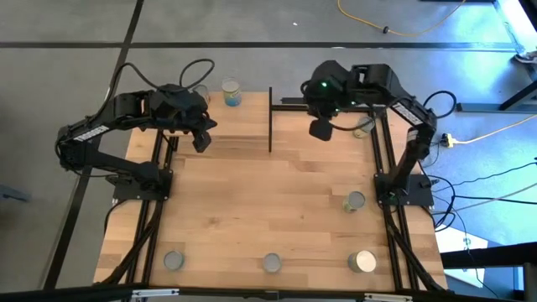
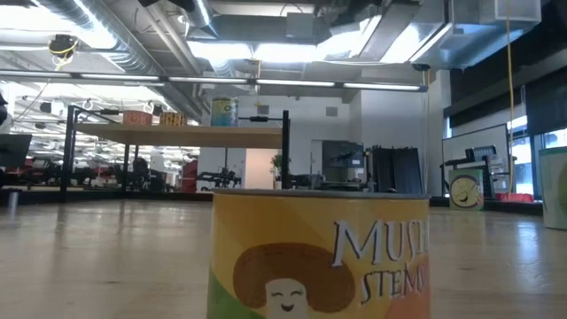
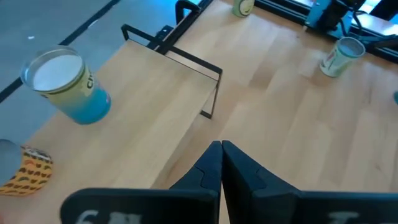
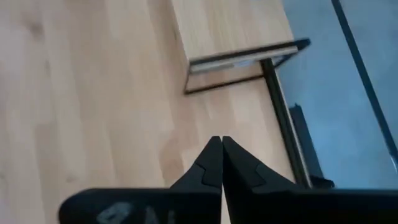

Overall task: Pick and place cans onto a shelf
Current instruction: Put the canned cherries on the shelf

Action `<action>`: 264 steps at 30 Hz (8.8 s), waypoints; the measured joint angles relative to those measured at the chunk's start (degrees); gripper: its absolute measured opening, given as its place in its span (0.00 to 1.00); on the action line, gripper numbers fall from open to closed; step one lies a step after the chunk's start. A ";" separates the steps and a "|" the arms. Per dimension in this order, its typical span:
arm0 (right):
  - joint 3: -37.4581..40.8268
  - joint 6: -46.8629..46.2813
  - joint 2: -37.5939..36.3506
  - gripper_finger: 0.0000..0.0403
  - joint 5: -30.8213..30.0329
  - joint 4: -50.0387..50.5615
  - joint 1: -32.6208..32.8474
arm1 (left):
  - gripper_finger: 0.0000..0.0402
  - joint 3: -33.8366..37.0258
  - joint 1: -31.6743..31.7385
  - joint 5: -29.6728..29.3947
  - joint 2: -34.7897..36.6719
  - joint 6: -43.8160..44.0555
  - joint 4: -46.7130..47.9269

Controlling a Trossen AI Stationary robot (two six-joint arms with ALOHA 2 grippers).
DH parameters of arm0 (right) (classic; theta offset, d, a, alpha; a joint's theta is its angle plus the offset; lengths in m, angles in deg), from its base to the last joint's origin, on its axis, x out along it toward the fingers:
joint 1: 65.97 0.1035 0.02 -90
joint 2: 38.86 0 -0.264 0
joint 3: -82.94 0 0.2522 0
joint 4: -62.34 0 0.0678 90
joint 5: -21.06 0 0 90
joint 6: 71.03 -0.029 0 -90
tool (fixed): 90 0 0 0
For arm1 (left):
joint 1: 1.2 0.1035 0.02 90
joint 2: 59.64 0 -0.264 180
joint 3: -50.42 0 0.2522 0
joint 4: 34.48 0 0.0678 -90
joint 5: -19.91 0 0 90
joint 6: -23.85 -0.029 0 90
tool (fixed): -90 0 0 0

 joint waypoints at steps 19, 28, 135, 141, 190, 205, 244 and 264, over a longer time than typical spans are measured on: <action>18.63 -6.44 -19.73 0.00 9.03 0.07 11.90 | 0.00 0.00 -0.01 1.82 -0.02 0.32 -0.01; 42.26 -18.45 -35.10 0.00 20.20 0.15 20.65 | 0.00 0.00 -0.02 2.01 -0.02 0.48 -0.06; 95.75 -51.03 -40.96 0.14 30.80 -53.42 52.87 | 0.00 0.02 -0.02 14.99 -3.71 -6.07 -0.01; 95.75 -51.05 -39.32 0.14 30.95 -54.68 54.66 | 0.00 0.02 -0.01 14.98 -3.72 -6.06 -0.01; 88.43 -55.62 -29.85 0.00 23.74 -51.77 55.98 | 0.00 0.02 -0.02 14.98 -3.69 -6.01 -0.06; 65.57 -61.54 -29.97 0.00 18.85 -27.68 48.84 | 0.00 0.02 0.00 16.12 -3.69 -10.11 -0.06; 14.68 -19.52 -5.01 0.00 5.49 -6.41 2.39 | 0.00 0.00 0.04 22.84 -3.69 -16.17 -0.01; 0.49 -4.37 8.66 0.00 7.94 -19.97 -7.25 | 0.00 -0.04 0.04 22.56 -3.69 -16.08 0.00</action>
